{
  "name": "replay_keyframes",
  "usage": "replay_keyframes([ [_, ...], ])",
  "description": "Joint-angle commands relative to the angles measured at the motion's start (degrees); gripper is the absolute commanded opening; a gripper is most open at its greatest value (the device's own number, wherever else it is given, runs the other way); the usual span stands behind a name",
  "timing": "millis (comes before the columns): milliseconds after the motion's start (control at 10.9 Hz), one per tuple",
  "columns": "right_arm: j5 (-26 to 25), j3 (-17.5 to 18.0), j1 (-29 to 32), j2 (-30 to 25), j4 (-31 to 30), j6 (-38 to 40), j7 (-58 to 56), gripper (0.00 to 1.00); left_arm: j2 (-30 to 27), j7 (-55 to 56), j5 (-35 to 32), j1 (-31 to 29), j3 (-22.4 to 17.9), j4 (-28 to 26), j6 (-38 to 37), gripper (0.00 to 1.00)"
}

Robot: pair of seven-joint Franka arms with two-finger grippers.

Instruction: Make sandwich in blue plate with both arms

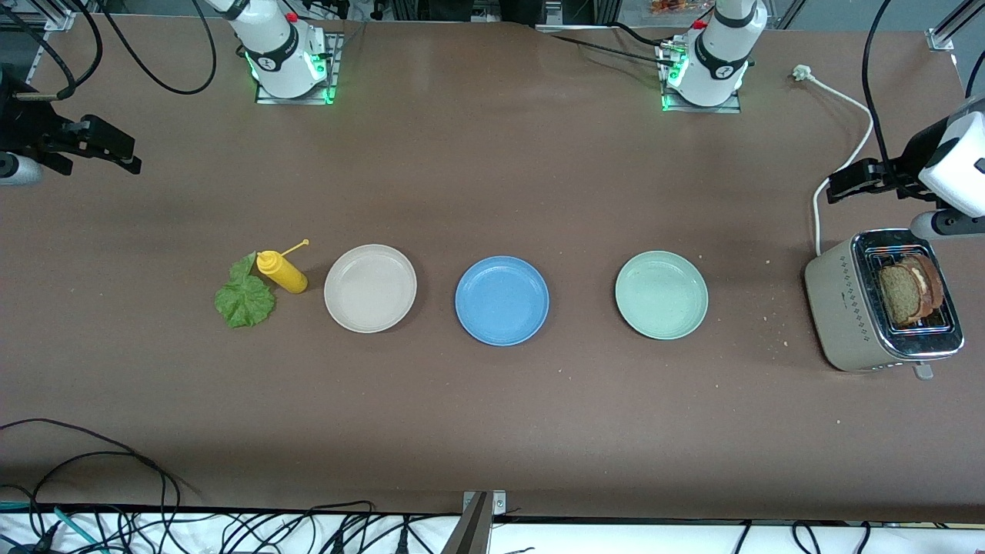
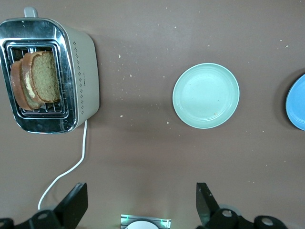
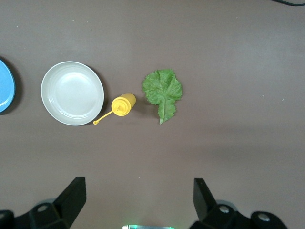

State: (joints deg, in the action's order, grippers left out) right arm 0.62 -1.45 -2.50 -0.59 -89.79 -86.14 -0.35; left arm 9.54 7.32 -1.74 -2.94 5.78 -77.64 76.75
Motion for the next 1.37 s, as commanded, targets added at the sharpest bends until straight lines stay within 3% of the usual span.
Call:
replay_keyframes([
  [0,0.87,-0.04,0.04,0.06,1.11,0.45,0.26,1.00,-0.48,-1.51,-0.72,-0.23,0.02,-0.24,-0.63,1.00],
  [458,0.87,-0.04,0.04,-0.02,1.11,0.45,0.43,1.00,-0.22,-1.51,-0.98,-0.14,-0.07,0.38,-0.20,1.00],
  [1283,0.87,-0.04,0.04,-0.02,1.03,0.45,0.43,1.00,0.04,-1.51,-0.90,-0.14,-0.33,0.55,7.88,1.00],
])
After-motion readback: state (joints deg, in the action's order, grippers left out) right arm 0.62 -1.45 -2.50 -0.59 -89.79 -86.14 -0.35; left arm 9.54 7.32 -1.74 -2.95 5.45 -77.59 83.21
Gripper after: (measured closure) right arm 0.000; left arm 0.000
